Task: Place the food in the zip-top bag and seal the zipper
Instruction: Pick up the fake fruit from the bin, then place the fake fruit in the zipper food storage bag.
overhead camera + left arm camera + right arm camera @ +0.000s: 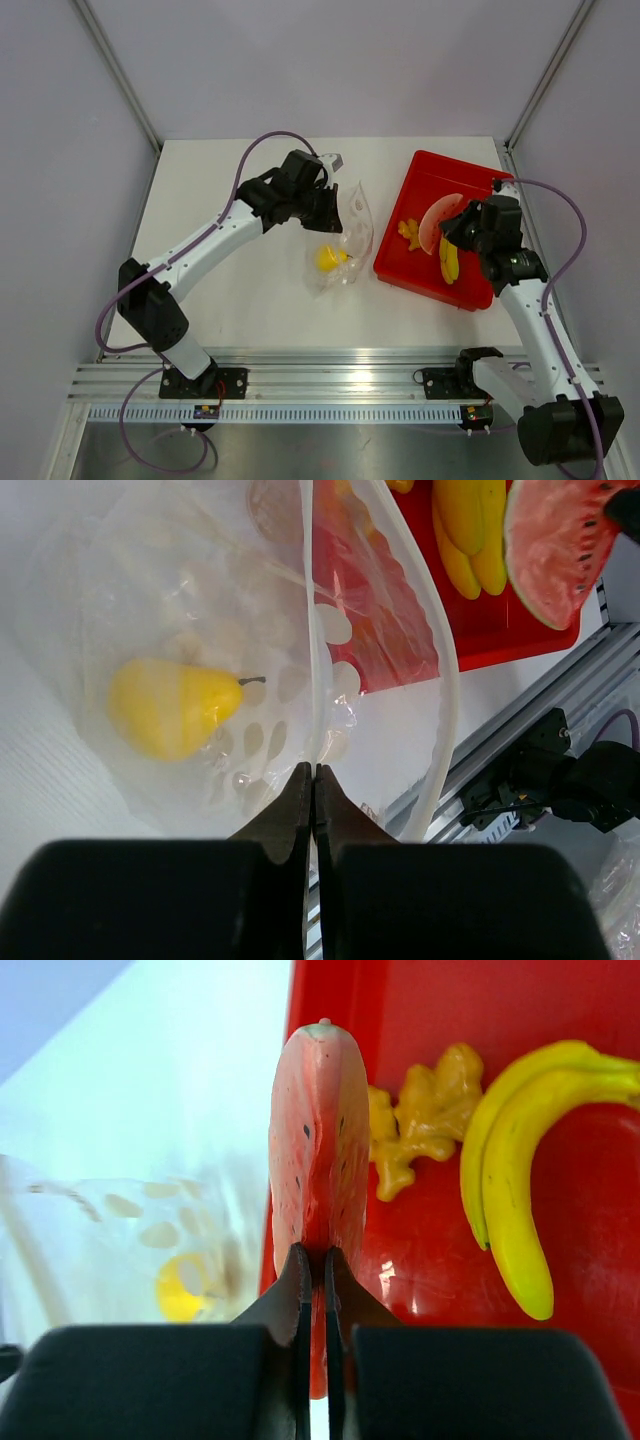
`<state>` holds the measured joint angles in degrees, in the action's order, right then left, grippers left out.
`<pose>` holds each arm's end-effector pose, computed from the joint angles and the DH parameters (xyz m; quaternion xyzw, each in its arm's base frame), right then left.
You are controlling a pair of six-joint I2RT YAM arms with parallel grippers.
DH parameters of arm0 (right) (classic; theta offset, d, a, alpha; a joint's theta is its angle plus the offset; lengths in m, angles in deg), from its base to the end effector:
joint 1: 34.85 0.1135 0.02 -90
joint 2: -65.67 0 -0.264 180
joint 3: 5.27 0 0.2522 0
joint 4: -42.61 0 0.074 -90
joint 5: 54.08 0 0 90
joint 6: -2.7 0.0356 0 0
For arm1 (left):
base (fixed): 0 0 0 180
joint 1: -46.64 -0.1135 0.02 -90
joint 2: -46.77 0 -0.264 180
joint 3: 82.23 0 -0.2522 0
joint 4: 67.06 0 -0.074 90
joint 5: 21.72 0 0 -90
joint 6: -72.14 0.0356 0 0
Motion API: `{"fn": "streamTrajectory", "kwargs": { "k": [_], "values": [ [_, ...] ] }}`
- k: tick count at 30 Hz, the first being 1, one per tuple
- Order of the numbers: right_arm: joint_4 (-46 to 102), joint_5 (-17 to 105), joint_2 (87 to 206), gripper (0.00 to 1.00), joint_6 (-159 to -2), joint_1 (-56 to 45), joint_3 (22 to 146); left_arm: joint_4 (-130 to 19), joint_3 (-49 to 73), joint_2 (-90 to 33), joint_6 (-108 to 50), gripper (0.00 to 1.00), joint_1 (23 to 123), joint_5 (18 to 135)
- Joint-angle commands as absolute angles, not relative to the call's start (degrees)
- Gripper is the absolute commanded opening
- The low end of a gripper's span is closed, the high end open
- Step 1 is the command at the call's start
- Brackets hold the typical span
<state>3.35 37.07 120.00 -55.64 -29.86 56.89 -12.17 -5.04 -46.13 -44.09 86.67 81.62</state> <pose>0.2086 0.0189 0.3052 0.1964 0.8498 0.1621 0.4616 0.2693 -0.2370 0.3438 0.1544 0.9056 -0.2977 0.2598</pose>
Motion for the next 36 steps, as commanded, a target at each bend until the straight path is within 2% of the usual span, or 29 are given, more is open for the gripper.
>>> {"fn": "streamTrajectory", "kwargs": {
  "k": [1,8,11,17,22,36],
  "values": [
    [-1.8,39.4,118.3,0.0,-58.5,-29.7,63.8,-12.6,-7.9,-46.4,-44.0,0.0,86.9,81.9],
    [-2.7,43.7,118.8,0.0,-56.5,-24.9,72.5,-12.6,-8.2,-46.8,-44.2,0.0,86.8,82.3],
    [-2.4,39.7,120.0,0.0,-54.5,-17.8,75.2,-12.7,-8.2,-47.0,-44.3,0.0,86.9,82.4],
    [2.2,39.5,123.2,0.0,-49.4,-7.9,77.6,-12.7,-8.1,-47.3,-44.4,0.0,86.9,82.6],
    [1.3,36.3,130.6,0.0,-48.9,0.6,79.2,-12.5,-8.1,-47.1,-44.1,0.0,86.9,82.5],
    [-2.4,25.4,136.0,0.0,-45.5,2.3,74.6,-12.2,-8.4,-46.2,-43.6,0.0,86.9,82.7]
  ]
}}
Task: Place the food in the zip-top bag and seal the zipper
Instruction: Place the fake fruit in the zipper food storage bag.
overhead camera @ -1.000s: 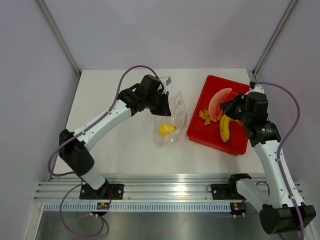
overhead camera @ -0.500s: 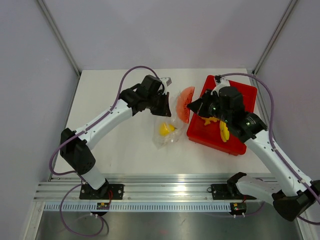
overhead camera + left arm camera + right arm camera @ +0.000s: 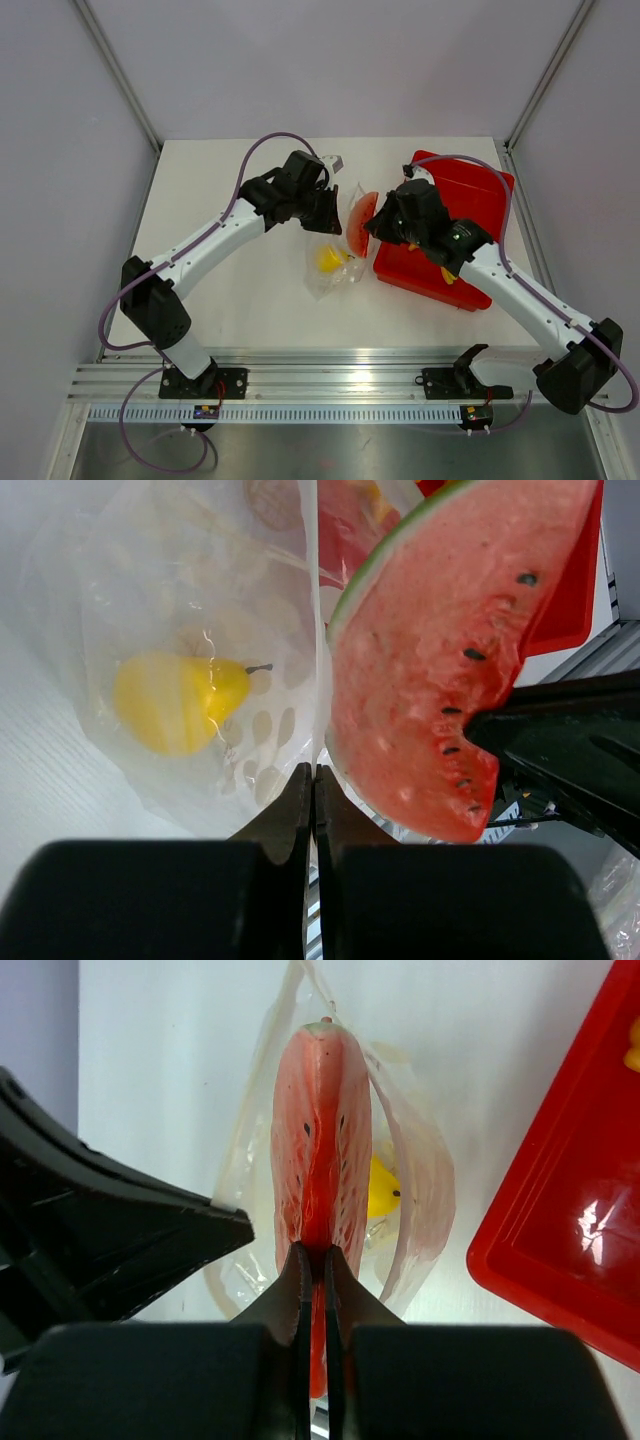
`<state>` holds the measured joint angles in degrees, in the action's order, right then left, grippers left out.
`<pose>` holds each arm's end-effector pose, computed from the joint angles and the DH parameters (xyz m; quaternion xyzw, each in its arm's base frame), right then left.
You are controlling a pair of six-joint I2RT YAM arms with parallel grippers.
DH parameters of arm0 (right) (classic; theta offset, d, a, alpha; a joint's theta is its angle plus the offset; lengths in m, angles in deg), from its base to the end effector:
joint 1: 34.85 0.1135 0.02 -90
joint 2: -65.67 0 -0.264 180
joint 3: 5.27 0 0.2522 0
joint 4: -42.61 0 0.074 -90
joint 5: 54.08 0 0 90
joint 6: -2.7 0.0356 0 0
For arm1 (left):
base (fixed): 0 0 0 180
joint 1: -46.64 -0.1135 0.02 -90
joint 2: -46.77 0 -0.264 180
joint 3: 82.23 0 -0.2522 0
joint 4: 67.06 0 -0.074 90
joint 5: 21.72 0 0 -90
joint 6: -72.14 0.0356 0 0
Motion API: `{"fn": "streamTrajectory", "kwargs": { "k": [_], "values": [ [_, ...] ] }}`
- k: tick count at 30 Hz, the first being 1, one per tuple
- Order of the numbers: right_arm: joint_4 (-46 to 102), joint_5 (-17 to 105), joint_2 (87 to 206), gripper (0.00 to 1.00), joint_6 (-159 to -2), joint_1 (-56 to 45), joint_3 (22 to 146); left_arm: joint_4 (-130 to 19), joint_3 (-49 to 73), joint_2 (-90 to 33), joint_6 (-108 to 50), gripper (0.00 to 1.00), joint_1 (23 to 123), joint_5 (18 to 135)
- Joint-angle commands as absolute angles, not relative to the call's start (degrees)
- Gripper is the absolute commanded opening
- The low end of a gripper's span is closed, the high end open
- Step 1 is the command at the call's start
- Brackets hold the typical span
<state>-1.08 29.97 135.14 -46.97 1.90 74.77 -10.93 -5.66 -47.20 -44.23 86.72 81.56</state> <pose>0.2161 0.1568 0.3472 0.0521 0.8769 0.2606 0.4004 0.2714 -0.2391 0.3393 0.1526 0.9114 -0.2908 0.2479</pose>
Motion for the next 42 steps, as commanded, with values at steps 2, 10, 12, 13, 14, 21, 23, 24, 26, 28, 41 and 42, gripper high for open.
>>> {"fn": "streamTrajectory", "kwargs": {
  "k": [2,10,12,13,14,21,23,24,26,28,41,42],
  "values": [
    [-3.2,24.7,136.3,0.0,-45.3,2.3,74.5,-12.3,-8.4,-46.1,-43.8,0.0,86.9,83.0],
    [-3.1,26.2,138.1,0.0,-46.0,2.7,75.3,-13.9,-8.2,-46.6,-44.7,0.0,86.9,85.1],
    [-2.4,26.6,138.9,0.0,-46.3,2.9,75.5,-14.1,-8.3,-46.7,-44.8,0.0,86.9,85.9],
    [-2.1,27.0,139.2,0.0,-46.3,2.9,75.6,-14.5,-8.3,-46.6,-45.0,0.0,86.9,85.8],
    [-1.9,27.6,140.0,0.0,-46.4,3.1,76.0,-14.7,-8.1,-46.6,-45.1,0.0,86.9,85.8],
    [-3.1,27.5,143.6,0.04,-46.8,4.5,78.5,-14.8,-8.8,-47.0,-45.2,0.0,86.9,86.3],
    [-3.7,28.2,143.9,0.21,-47.2,4.6,79.1,-14.7,-8.6,-46.9,-45.1,0.0,86.9,86.2],
    [-4.3,28.3,143.7,0.35,-47.5,4.7,79.6,-14.7,-8.5,-46.9,-45.0,0.0,86.9,86.2],
    [-4.6,27.9,142.1,0.44,-48.1,4.7,79.8,-14.7,-8.5,-46.9,-44.8,0.0,86.9,86.0],
    [-4.3,28.1,140.7,0.45,-48.6,4.6,79.5,-14.6,-8.4,-46.9,-44.8,0.0,86.9,85.9],
    [-15.3,10.9,128.2,0.57,-48.6,0.8,77.4,-15.8,-5.2,-45.7,-45.0,0.0,86.9,84.5],
    [-17.8,10.7,127.9,0.59,-48.7,-0.9,77.0,-15.9,-4.9,-45.5,-45.0,0.0,86.9,84.5]
  ]
}}
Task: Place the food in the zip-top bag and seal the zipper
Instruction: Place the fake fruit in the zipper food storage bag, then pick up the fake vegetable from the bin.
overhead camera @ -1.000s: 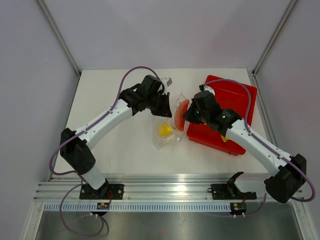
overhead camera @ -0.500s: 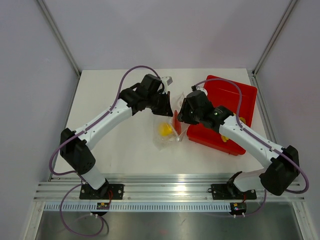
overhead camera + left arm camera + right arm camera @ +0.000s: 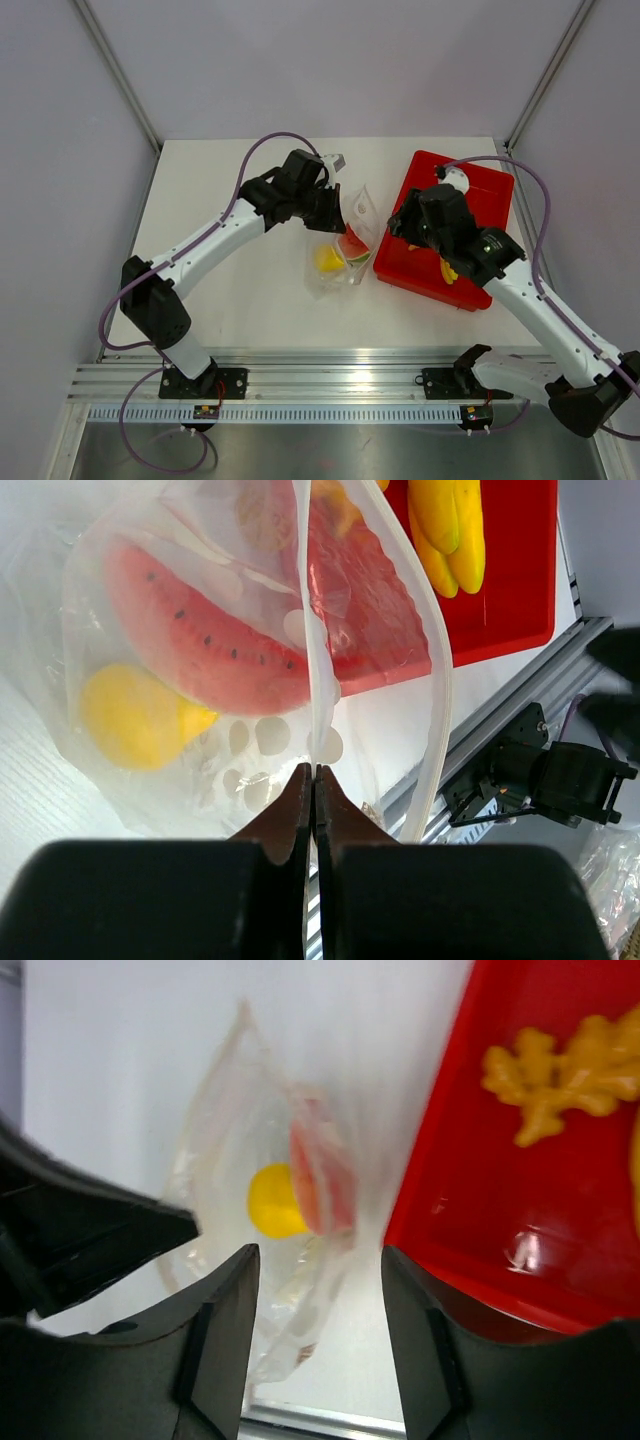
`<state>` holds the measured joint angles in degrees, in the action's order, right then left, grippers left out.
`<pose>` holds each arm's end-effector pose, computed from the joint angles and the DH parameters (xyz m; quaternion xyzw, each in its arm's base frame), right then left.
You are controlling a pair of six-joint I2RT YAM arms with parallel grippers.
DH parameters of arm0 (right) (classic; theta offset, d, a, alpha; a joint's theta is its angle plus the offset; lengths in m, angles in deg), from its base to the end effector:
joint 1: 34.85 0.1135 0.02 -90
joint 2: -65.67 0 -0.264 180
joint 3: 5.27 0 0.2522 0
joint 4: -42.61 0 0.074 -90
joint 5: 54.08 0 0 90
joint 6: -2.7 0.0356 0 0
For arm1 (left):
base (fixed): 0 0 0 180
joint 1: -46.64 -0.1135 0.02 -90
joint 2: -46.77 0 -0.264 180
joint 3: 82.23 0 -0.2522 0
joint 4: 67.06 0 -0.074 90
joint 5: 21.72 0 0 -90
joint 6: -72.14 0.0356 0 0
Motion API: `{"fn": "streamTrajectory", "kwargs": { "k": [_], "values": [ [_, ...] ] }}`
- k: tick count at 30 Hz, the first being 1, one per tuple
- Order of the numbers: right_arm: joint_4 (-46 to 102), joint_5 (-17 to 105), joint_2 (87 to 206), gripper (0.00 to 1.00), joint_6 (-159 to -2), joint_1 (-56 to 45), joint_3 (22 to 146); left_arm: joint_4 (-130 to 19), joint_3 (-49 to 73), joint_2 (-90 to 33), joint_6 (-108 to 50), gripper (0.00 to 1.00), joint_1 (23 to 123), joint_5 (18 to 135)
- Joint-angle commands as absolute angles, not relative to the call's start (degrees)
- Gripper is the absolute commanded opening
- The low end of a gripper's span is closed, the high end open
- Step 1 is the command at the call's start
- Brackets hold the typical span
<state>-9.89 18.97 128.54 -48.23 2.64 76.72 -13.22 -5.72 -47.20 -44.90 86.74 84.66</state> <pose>0.1873 0.1306 0.3716 0.0819 0.8697 0.1887 0.4486 0.2723 -0.2424 0.3430 0.1587 0.9000 -0.3218 0.2475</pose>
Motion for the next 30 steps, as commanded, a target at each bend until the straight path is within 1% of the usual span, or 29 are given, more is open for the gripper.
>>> {"fn": "streamTrajectory", "kwargs": {
  "k": [1,2,3,4,5,9,10,14,17,20,21,24,26,30],
  "values": [
    [-18.3,11.9,127.5,0.6,-49.4,-3.2,76.3,-15.9,-4.8,-45.3,-45.1,0.0,86.9,84.4],
    [-18.5,13.2,126.4,0.62,-49.9,-5.4,75.5,-16.0,-4.4,-45.2,-45.0,0.0,86.9,84.3],
    [-18.5,14.5,125.7,0.66,-50.2,-10.4,73.5,-16.1,-4.2,-45.1,-45.1,0.0,86.9,84.3],
    [-18.4,16.4,125.2,0.69,-51.0,-12.5,72.6,-16.5,-4.0,-44.9,-45.4,0.0,86.9,84.3],
    [-18.3,17.2,124.3,0.74,-52.0,-15.9,71.0,-16.6,-3.6,-44.7,-45.4,0.0,86.9,84.4],
    [-19.1,18.5,124.6,0.82,-53.7,-21.0,68.5,-17.2,-2.5,-44.5,-45.7,0.0,86.9,84.5],
    [-19.1,19.4,124.8,0.88,-54.3,-23.0,68.1,-17.2,-2.4,-44.5,-45.7,0.0,86.9,84.7],
    [-16.8,24.0,125.5,0.91,-55.4,-27.8,65.1,-17.4,-1.9,-44.2,-45.7,0.0,86.9,84.9],
    [-14.3,28.5,127.4,0.92,-55.9,-31.4,63.2,-17.4,-1.6,-43.8,-45.6,0.0,86.9,84.6],
    [-13.1,32.0,129.3,0.91,-55.6,-31.6,63.5,-17.2,-1.6,-43.9,-45.8,0.0,86.9,84.4],
    [-12.7,31.9,129.5,0.89,-55.7,-31.4,63.8,-17.0,-1.7,-44.0,-45.9,0.0,86.9,84.4],
    [-12.5,27.2,129.9,0.86,-55.5,-27.7,65.3,-16.9,-2.0,-44.1,-46.0,0.0,86.9,84.4],
    [-12.9,25.4,132.4,0.85,-55.5,-25.1,67.6,-16.9,-2.7,-44.2,-46.0,0.0,86.9,84.5],
    [-10.6,24.0,138.2,0.75,-55.1,-20.4,70.0,-16.0,-4.2,-44.5,-45.6,0.0,86.9,84.0]
  ]
}}
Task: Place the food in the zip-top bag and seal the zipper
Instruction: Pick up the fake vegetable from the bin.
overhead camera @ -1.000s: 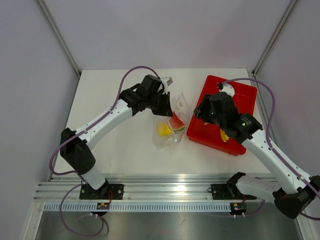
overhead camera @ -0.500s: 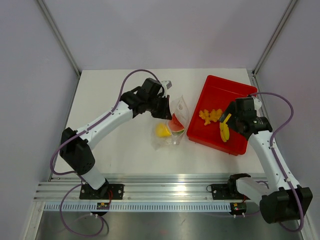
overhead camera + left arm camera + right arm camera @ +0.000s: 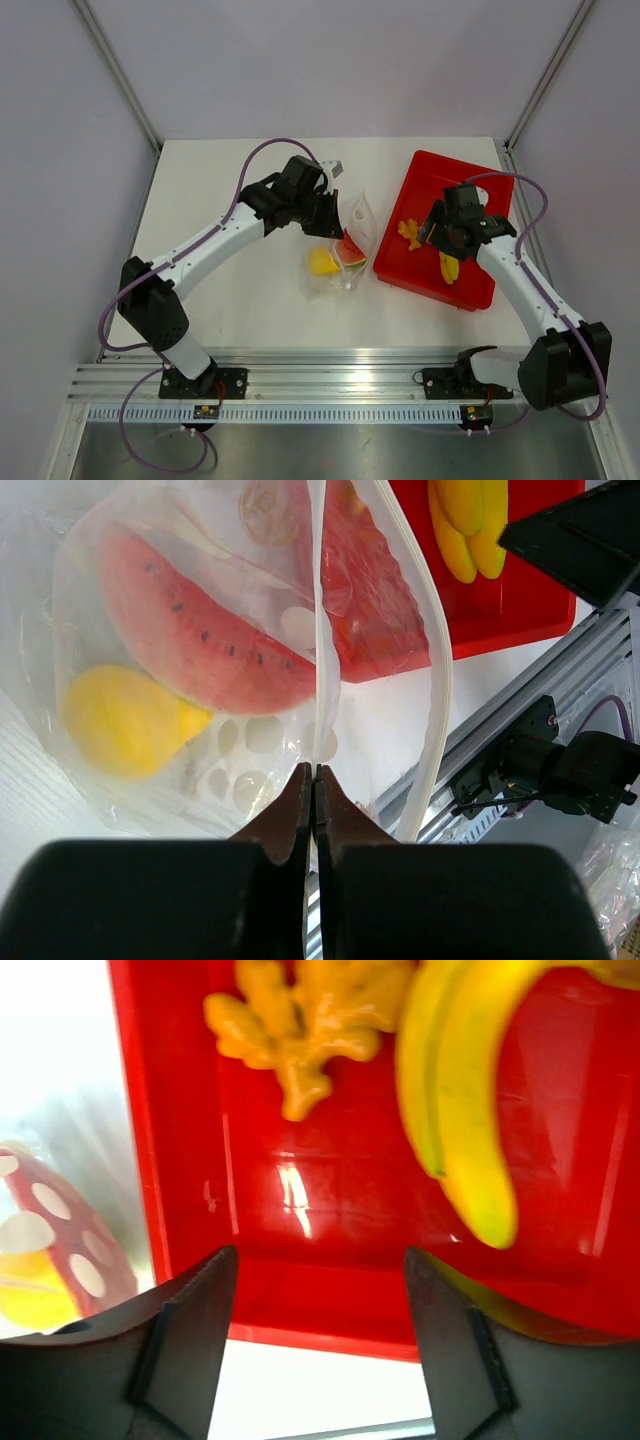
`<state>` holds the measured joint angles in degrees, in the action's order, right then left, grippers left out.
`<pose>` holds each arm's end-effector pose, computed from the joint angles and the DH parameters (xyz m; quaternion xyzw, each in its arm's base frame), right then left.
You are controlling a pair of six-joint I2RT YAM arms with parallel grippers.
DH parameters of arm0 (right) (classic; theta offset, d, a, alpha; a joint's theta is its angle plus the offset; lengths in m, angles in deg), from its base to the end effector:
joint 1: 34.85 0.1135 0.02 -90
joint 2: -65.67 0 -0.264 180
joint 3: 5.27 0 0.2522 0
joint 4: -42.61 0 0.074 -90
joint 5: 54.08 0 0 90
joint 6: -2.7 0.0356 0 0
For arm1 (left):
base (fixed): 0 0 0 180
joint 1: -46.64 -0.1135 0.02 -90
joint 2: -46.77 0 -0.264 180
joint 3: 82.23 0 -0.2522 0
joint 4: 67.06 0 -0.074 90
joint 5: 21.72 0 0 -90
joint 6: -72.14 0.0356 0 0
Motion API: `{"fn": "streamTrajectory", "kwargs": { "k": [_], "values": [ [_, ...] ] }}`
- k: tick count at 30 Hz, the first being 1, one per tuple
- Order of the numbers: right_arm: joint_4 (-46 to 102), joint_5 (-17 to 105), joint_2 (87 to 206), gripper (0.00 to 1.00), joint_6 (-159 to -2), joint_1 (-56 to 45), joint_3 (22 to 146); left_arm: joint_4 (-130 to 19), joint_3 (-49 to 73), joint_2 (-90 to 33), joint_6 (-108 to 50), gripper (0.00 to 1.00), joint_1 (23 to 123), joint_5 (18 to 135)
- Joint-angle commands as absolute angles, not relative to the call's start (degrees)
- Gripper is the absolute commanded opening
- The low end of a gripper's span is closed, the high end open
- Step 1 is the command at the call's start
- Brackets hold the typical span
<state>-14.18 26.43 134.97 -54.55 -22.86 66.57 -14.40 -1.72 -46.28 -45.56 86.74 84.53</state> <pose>0.2383 0.0446 0.2831 0.1959 0.9284 0.0436 0.3128 0.2686 -0.2392 0.3273 0.1516 0.9075 -0.3147 0.2332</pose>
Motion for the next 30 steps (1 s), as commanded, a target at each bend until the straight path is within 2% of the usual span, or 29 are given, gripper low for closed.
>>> {"fn": "streamTrajectory", "kwargs": {
  "k": [1,5,7,16,30],
  "values": [
    [-9.7,24.1,140.8,0.73,-55.2,-20.1,70.4,-15.8,-4.3,-44.5,-45.6,0.0,86.9,83.8],
    [-7.6,24.3,148.3,0.71,-56.5,-19.0,73.5,-15.1,-4.4,-44.5,-45.1,0.0,86.9,83.4],
    [-8.1,24.8,153.1,0.74,-58.0,-18.7,75.0,-14.7,-4.5,-44.7,-44.7,0.0,86.9,83.4],
    [-6.7,22.6,163.1,0.75,-62.3,-18.2,78.2,-14.0,-4.4,-45.3,-43.9,0.0,86.9,83.8],
    [4.2,28.3,169.8,0.69,-67.1,-21.9,77.2,-12.6,-4.8,-44.7,-42.9,0.0,86.9,82.7]
  ]
}}
